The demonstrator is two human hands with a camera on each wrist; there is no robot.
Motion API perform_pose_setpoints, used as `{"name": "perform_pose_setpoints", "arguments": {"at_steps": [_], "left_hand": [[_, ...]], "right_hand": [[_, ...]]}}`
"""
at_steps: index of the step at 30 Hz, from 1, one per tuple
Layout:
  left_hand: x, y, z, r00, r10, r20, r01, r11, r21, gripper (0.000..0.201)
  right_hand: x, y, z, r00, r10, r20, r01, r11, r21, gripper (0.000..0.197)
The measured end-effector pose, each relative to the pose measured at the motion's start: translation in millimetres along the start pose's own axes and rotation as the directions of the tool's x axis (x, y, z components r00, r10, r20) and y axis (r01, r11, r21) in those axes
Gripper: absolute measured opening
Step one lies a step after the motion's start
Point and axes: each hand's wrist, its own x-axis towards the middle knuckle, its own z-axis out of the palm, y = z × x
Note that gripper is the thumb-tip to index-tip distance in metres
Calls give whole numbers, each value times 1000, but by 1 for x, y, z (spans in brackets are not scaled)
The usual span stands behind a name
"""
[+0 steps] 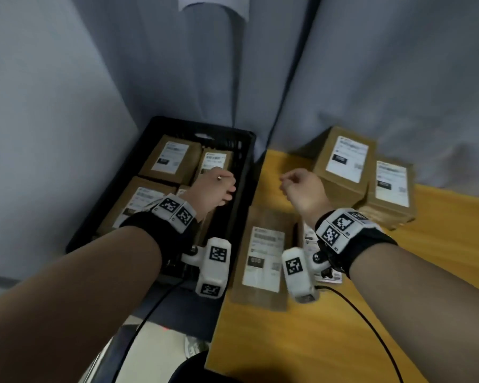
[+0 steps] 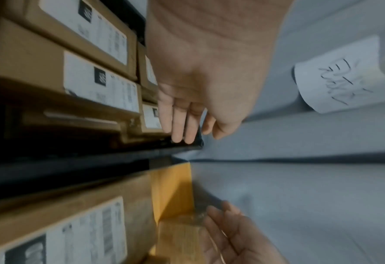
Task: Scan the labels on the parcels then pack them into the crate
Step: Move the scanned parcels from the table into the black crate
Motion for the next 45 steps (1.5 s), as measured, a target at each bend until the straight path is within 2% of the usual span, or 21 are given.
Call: {"name": "perform_pose_setpoints", "arguments": {"at_steps": [3,6,9,11,14,16,19,21,23,25,28,32,36,38,41,43,45], "left_hand": [[-4,19,37,998,48,47,-50,998,34,18],[-1,30,66,994,83,65,-88,992,86,15],[14,45,91,994,82,76,-96,975,198,29],[28,56,109,991,71,110,-101,950,295,41],[51,67,142,981,-25,190,-53,916,397,64],[62,68,160,976,-76,203,-19,904,428,72],[75,60,178,982,-83,172,42,973,228,66],[76,49,181,993,-87,82,84,996,39,58],[73,38,173,997,-76,-12,75,995,-70,45],[67,29,158,999,-36,-40,31,992,-122,37],[50,23,126,1000,17,5,-16,983,-185,47],[21,25,80,989,132,-73,-147,949,-278,39],[3,26,28,955,173,-239,-245,915,-319,20],[-5,24,0,929,183,-323,-287,905,-314,19],[-8,16,-43,896,191,-402,-313,913,-262,26],[0,8,-69,898,187,-398,-283,938,-199,37],[13,0,-86,923,162,-349,-218,967,-128,41]], "right_hand": [[-1,20,-45,974,-83,-210,46,983,-176,27],[5,43,-82,935,-82,-346,-21,959,-283,47],[26,71,-106,952,81,-295,-157,957,-244,57],[42,84,-116,959,168,-230,-202,970,-135,50],[61,98,-121,958,251,-138,-255,967,-11,49],[69,105,-119,955,275,-114,-270,961,60,53],[71,115,-109,949,299,-102,-276,942,189,59],[64,116,-99,953,289,-89,-256,929,268,62],[51,112,-89,967,242,-79,-204,922,329,63],[36,103,-84,982,154,-108,-102,917,385,54],[18,76,-84,984,-35,-175,100,920,379,45],[11,35,-71,938,-298,-179,333,919,212,47],[9,-10,-34,883,-430,-188,459,875,155,47],[9,-28,-9,878,-455,-152,478,854,204,47],[13,-50,33,904,-426,-36,414,851,323,48],[19,-59,58,929,-370,30,336,873,353,47],[28,-60,79,951,-295,87,250,906,343,48]]}}
